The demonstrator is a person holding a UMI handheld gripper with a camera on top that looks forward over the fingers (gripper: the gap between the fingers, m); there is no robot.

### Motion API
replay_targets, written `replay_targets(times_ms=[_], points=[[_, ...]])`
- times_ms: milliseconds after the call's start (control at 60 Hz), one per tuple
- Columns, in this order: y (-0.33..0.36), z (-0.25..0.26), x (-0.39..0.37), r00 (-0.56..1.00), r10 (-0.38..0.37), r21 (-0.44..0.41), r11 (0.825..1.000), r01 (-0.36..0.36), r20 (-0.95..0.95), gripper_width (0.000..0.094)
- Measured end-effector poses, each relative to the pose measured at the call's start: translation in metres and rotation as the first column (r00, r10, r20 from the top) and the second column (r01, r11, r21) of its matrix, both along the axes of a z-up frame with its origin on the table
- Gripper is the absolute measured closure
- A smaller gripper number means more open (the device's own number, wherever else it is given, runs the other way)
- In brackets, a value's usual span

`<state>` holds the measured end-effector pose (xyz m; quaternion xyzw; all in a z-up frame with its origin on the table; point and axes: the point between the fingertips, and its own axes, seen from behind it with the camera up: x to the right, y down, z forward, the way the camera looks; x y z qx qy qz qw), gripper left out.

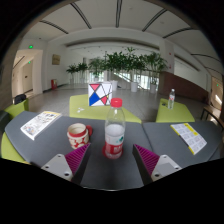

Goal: Pour water

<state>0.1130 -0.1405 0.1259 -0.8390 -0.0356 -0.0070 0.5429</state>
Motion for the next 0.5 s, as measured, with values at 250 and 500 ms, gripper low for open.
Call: replay_targets(times_ms=[250,500], points=[[-0.154,0.049,-0.015,1.000,0.004,-0.028,1.000,-0.003,0.029,0.0085],[-0.265,0.093,-0.017,0.999,-0.043,-0.010,0.999,0.043,-0.007,0.0084]])
